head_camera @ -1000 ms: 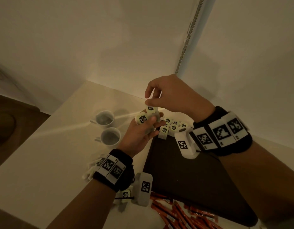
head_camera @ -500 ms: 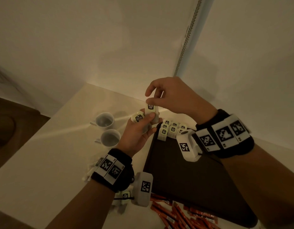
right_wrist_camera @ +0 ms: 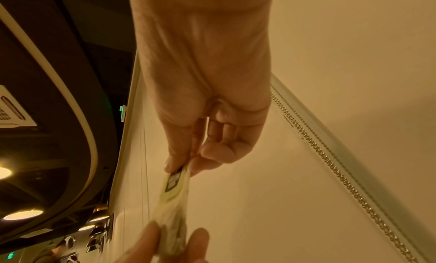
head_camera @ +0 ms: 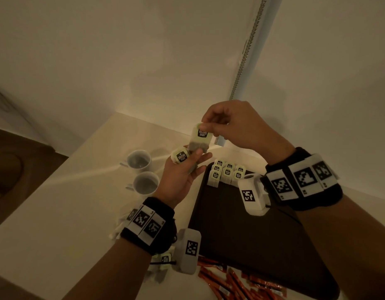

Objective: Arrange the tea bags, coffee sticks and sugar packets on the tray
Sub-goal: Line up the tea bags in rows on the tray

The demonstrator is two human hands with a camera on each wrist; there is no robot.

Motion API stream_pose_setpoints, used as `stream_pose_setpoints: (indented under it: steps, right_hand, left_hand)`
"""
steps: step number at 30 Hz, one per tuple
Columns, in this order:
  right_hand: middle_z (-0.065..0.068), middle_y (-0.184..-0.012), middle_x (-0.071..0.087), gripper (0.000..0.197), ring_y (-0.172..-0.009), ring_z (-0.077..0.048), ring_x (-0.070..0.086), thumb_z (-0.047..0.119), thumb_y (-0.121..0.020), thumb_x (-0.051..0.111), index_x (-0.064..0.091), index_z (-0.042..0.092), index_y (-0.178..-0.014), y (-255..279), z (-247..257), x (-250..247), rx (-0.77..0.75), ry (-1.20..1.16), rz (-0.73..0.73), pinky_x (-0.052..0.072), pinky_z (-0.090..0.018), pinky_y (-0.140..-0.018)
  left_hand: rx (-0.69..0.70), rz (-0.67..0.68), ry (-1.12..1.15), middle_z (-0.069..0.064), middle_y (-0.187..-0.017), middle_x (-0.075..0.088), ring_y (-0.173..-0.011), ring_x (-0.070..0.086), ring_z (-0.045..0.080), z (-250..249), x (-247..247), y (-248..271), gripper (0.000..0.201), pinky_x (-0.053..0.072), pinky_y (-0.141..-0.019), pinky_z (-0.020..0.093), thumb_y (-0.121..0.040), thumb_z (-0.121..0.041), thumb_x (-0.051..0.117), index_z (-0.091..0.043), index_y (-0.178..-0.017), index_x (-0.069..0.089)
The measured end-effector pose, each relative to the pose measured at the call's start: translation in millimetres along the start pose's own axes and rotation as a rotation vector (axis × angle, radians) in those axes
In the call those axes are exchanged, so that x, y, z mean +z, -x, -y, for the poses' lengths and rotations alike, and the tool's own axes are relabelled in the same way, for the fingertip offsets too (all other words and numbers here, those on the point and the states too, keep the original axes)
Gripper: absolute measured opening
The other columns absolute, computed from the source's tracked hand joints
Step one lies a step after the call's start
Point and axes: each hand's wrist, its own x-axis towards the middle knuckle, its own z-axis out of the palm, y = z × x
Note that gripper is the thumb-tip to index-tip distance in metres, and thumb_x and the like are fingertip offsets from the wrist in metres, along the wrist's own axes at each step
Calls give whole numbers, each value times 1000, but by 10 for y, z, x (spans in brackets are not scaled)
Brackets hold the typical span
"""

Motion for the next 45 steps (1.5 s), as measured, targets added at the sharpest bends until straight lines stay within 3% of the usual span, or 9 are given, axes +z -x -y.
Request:
stream_pose_setpoints:
  steps: [4,10,16,19,24,26,40,43,45]
  right_hand:
    - [9,-65,64,7,-54,1,57,23,-80,73,69,17,-81,19,-9,36,6,-34,2,43,-8,-53]
    - [8,-69,64,7,-55,3,56,22,-80,73,69,16,-82,126,-284,33,56,-13,-70,42,-7,-52]
    - [-6,-99,68,17,-73,-4,55,13,-86,66,68,8,-102,414,-1235,445,356,183,154,42,-8,-70]
    - [-8,-109,64,20,-88,-11,55,13,-88,63,65,5,-107,569,-1604,674,493,209,261,45,-21,-80]
    - [-8,-110,65,18,-99,-14,58,13,-87,64,66,7,-105,616,-2016,881,580,232,234,41,-19,-81]
    - [-7,-108,65,16,-95,-12,55,11,-86,65,66,6,-101,582,-2095,912,606,200,160,40,-20,-80]
    - [-11,-101,67,12,-98,-24,62,11,-83,67,65,5,-94,350,-2313,1058,636,190,39,51,-32,-85]
    - [-7,-99,64,19,-89,-17,58,25,-85,67,64,11,-97,251,-2111,1012,549,166,-91,48,-27,-78]
    - [-2,-95,63,15,-79,-6,54,30,-88,64,65,17,-94,175,-1749,921,388,-5,-189,44,-19,-72]
  left_hand:
    - [8,-14,-56,-4,-91,73,-86,70,13,-2,8,6,20,52,-56,19,-78,-23,61,-18,-97,60]
    - [-89,-125,-68,-1,-96,73,-82,69,15,-12,-131,-20,44,53,-58,22,-91,-54,39,-21,-111,60]
    - [-132,-164,58,4,-97,74,-82,71,19,-95,-318,-47,65,54,-57,22,-94,-63,20,-18,-110,64]
    - [-142,-152,44,5,-94,74,-76,71,20,-99,-326,-59,68,55,-55,22,-95,-63,17,-16,-108,64]
    - [-159,-146,-14,8,-91,74,-73,71,22,-43,-323,-84,72,54,-53,22,-94,-64,12,-17,-108,64]
    - [-157,-153,-10,9,-92,73,-73,71,23,-26,-334,-102,72,54,-52,23,-93,-66,11,-18,-111,62]
    - [-164,-140,-45,16,-96,73,-73,71,28,62,-376,-175,72,54,-50,26,-94,-65,11,-16,-125,53]
    - [-215,-102,-50,20,-102,71,-78,71,32,77,-357,-181,76,55,-50,29,-91,-69,11,-16,-132,47]
    - [-250,-69,-76,22,-104,70,-80,70,33,93,-337,-188,79,55,-49,29,-89,-71,10,-16,-135,42]
